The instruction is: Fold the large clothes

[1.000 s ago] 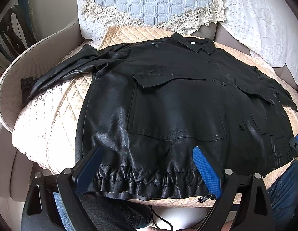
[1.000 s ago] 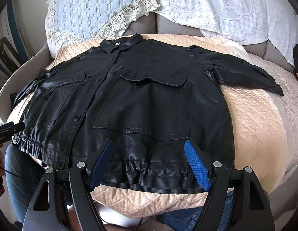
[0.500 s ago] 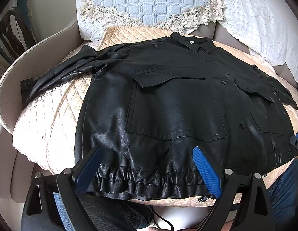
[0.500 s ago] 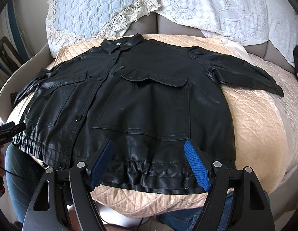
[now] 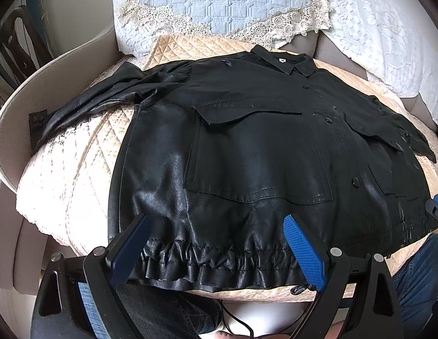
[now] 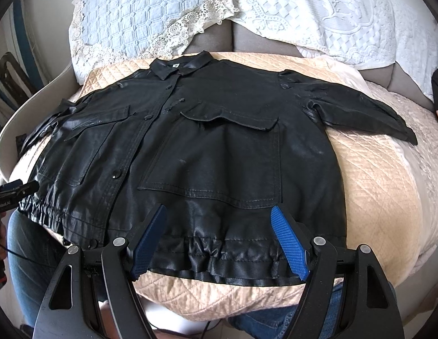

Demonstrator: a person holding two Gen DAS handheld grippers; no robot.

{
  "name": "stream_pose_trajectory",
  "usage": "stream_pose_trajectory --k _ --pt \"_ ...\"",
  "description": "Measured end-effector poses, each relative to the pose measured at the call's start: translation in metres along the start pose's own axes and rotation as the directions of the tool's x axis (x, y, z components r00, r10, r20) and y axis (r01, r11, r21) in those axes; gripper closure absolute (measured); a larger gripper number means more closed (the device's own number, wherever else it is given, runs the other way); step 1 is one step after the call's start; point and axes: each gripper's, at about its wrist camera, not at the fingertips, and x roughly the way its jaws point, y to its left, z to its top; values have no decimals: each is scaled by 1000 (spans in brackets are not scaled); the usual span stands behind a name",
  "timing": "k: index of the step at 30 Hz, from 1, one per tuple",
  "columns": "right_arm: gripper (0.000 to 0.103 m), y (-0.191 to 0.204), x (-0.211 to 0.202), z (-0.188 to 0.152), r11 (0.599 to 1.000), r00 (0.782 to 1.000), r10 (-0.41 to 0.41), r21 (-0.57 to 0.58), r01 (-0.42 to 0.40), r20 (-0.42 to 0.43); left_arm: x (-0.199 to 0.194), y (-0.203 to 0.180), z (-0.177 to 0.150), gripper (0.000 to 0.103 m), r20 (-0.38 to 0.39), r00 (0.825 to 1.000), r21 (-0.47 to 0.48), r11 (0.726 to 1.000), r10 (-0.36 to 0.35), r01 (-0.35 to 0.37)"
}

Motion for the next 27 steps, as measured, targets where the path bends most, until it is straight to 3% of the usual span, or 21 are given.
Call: stream_pose_trajectory --k 27 --pt "27 5 -2 3 1000 1000 15 -13 -15 8 -1 -1 0 7 -2 1000 -3 1000 -17 17"
